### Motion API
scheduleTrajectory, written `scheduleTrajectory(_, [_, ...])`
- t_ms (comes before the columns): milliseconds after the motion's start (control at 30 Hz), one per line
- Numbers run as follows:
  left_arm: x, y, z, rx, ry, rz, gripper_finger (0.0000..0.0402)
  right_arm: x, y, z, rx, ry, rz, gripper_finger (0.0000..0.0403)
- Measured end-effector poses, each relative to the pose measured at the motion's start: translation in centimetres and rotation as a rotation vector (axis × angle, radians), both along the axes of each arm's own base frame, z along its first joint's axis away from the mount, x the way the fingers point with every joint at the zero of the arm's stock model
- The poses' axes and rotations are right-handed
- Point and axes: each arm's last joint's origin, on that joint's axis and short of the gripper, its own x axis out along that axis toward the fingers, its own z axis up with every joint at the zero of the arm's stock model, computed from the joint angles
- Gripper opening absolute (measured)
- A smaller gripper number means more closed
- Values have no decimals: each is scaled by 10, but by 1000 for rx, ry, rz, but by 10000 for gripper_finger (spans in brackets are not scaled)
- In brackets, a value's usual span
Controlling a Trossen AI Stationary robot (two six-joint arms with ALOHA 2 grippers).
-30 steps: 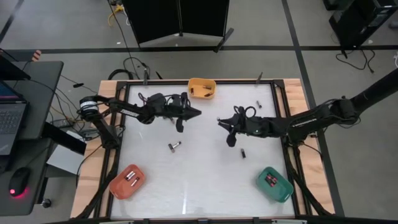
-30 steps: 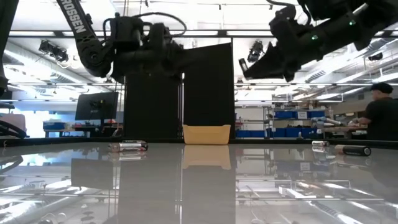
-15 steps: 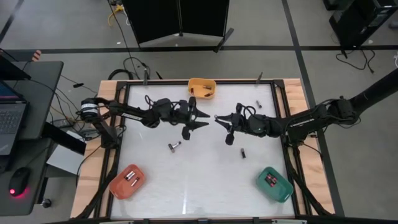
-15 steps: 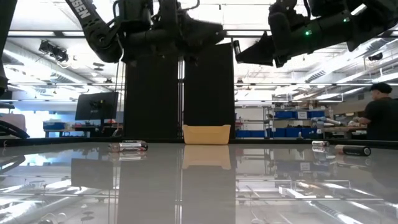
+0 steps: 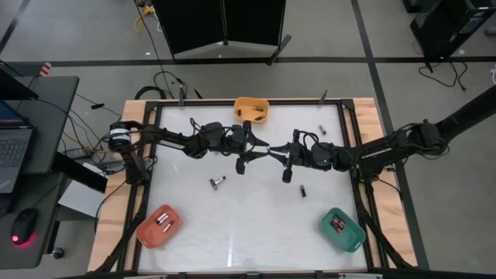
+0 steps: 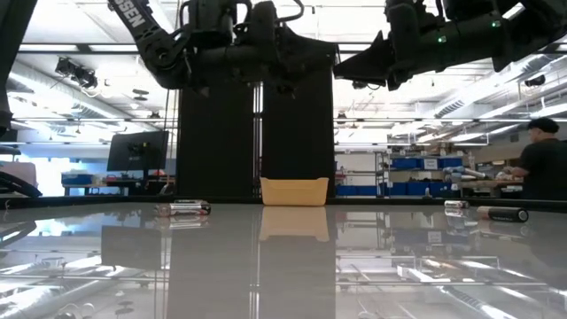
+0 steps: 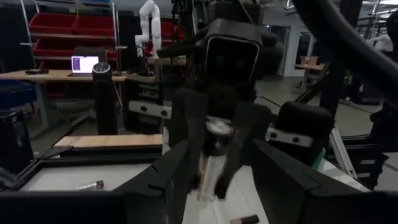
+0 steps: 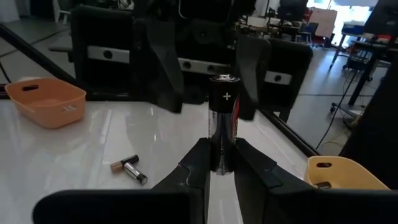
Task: Sort batteries
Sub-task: Put the silver battery into the orange bin
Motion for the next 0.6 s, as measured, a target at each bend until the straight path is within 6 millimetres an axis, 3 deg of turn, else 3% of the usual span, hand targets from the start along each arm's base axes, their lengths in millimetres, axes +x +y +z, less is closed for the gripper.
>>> scheduleTrajectory(367, [22,0,-1,3,-17,-44,168,0,0,0,-8,3,3,58])
scheduleTrajectory(600, [22,0,1,6,-30,-46,111,0,0,0,-17,6,6,58])
